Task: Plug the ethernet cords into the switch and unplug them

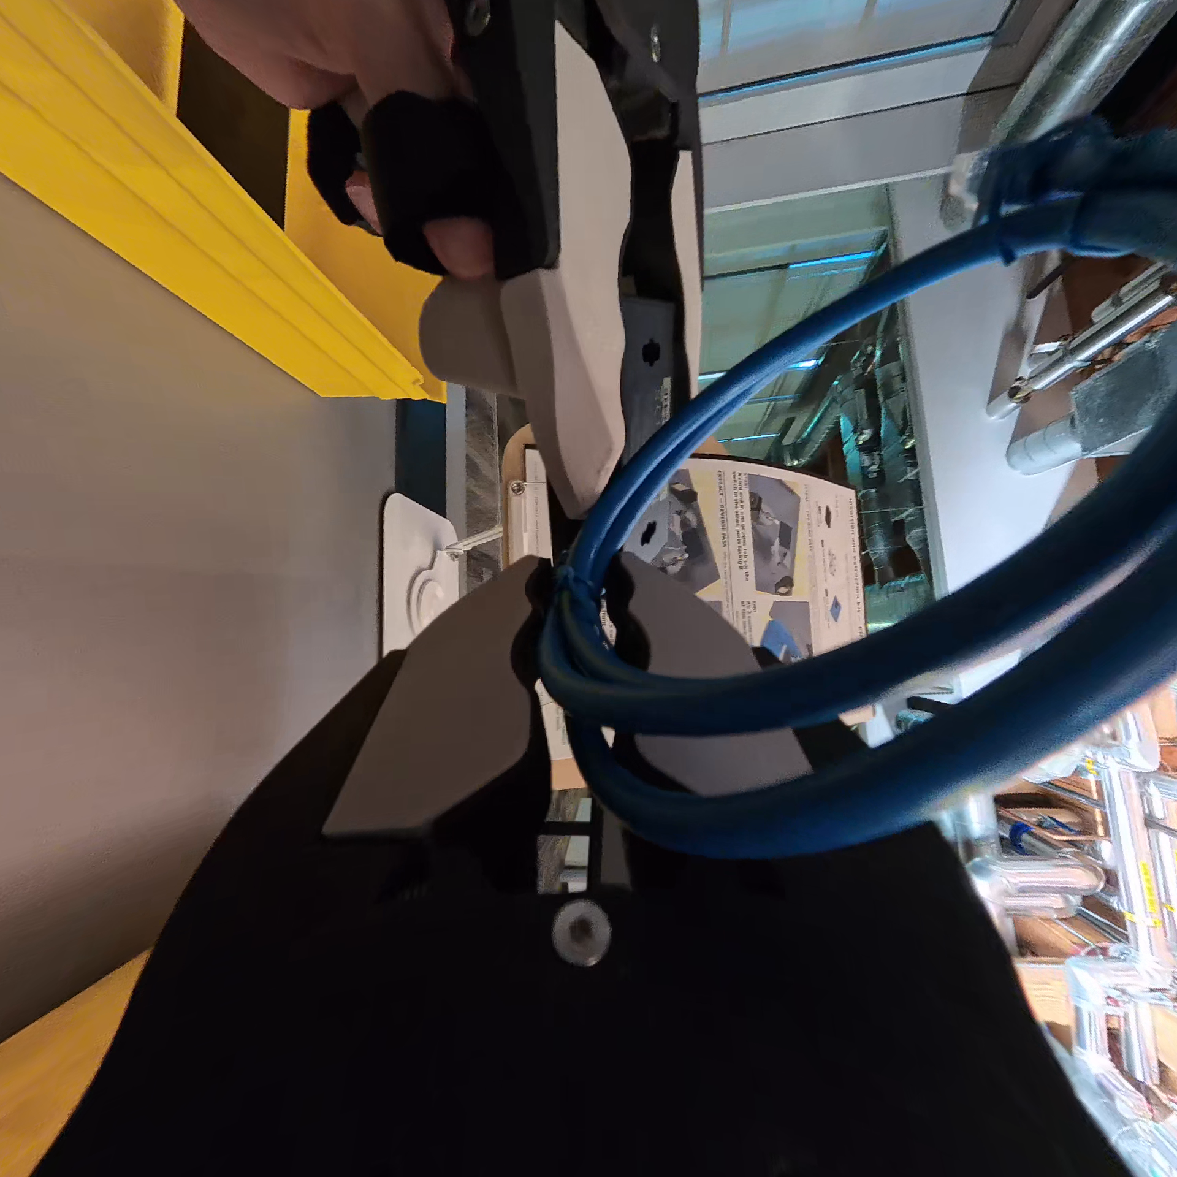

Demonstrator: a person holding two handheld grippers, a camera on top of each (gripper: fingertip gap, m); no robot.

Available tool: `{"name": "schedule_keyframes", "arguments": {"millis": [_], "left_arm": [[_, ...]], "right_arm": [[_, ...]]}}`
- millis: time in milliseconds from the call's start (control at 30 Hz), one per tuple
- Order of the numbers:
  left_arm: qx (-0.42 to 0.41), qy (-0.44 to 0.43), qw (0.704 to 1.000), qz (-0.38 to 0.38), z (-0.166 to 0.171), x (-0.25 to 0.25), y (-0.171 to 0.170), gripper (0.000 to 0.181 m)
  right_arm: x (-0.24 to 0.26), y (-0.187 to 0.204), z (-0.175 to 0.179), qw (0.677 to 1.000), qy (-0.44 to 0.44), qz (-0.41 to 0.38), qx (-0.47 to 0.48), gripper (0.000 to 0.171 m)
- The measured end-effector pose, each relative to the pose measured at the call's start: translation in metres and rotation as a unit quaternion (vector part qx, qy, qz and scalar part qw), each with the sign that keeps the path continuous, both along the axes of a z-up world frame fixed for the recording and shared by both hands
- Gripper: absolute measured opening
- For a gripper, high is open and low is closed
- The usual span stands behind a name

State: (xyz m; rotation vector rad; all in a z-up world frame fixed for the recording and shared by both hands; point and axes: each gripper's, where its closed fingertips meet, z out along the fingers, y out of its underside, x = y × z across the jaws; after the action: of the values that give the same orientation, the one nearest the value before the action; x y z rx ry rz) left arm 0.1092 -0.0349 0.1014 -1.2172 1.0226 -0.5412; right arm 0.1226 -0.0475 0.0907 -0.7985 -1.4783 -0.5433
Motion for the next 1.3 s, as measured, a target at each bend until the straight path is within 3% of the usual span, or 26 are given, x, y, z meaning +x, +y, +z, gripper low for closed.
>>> {"name": "schedule_keyframes", "arguments": {"millis": [33,300,367,400,433,467,533,633,733,833,900,1000,1133,1233,1300], "left_arm": [[-0.010,-0.008,1.000,-0.005,-0.001,0.000,0.001,0.073],[-0.026,-0.008,1.000,-0.011,-0.003,-0.001,0.004,0.073],[0.047,-0.014,0.992,0.119,0.012,-0.035,0.033,0.072],[0.021,-0.047,0.994,0.093,0.024,-0.046,0.029,0.072],[-0.033,-0.106,0.994,0.014,0.039,-0.048,0.014,0.072],[-0.049,-0.131,0.990,0.003,0.046,-0.055,0.013,0.072],[-0.015,-0.076,0.995,0.061,0.036,-0.058,0.027,0.072],[-0.045,-0.033,0.998,0.018,0.021,-0.040,0.022,0.073],[-0.049,-0.001,0.999,0.020,0.014,-0.038,0.023,0.073],[-0.022,0.031,0.999,0.015,0.017,-0.034,0.014,0.073],[0.000,0.037,0.999,0.012,0.022,-0.033,0.007,0.073],[-0.020,0.033,0.999,-0.029,0.024,-0.025,-0.006,0.073],[-0.035,0.041,0.998,-0.042,0.018,-0.020,-0.008,0.073],[-0.035,0.060,0.997,-0.042,0.012,-0.016,-0.010,0.073],[-0.037,0.074,0.996,-0.043,0.007,-0.013,-0.010,0.073]], "right_arm": [[0.000,0.001,-0.001,1.000,0.001,0.000,-0.006,0.017],[0.000,0.000,-0.003,0.999,0.002,0.011,-0.035,0.017],[-0.010,-0.021,-0.015,0.992,-0.011,0.076,-0.099,0.017],[-0.015,-0.027,-0.012,0.992,-0.004,0.090,-0.092,0.016],[-0.010,-0.017,-0.004,0.997,0.000,0.064,-0.048,0.016],[-0.003,-0.006,-0.001,0.998,0.013,0.045,-0.046,0.016],[0.004,0.001,-0.002,0.992,0.044,0.047,-0.109,0.016],[0.022,0.005,0.000,0.977,0.078,0.055,-0.193,0.016],[0.097,0.033,-0.023,0.950,0.062,-0.068,-0.299,0.016],[0.187,0.036,-0.060,0.900,0.029,-0.204,-0.385,0.017],[0.217,0.018,-0.088,0.846,0.034,-0.222,-0.484,0.016],[0.228,-0.012,-0.129,0.745,0.042,-0.176,-0.642,0.016],[0.239,-0.009,-0.175,0.624,0.037,-0.228,-0.747,0.017],[0.237,-0.012,-0.187,0.566,0.029,-0.236,-0.789,0.020],[0.235,-0.015,-0.182,0.548,0.046,-0.231,-0.802,0.018]]}}
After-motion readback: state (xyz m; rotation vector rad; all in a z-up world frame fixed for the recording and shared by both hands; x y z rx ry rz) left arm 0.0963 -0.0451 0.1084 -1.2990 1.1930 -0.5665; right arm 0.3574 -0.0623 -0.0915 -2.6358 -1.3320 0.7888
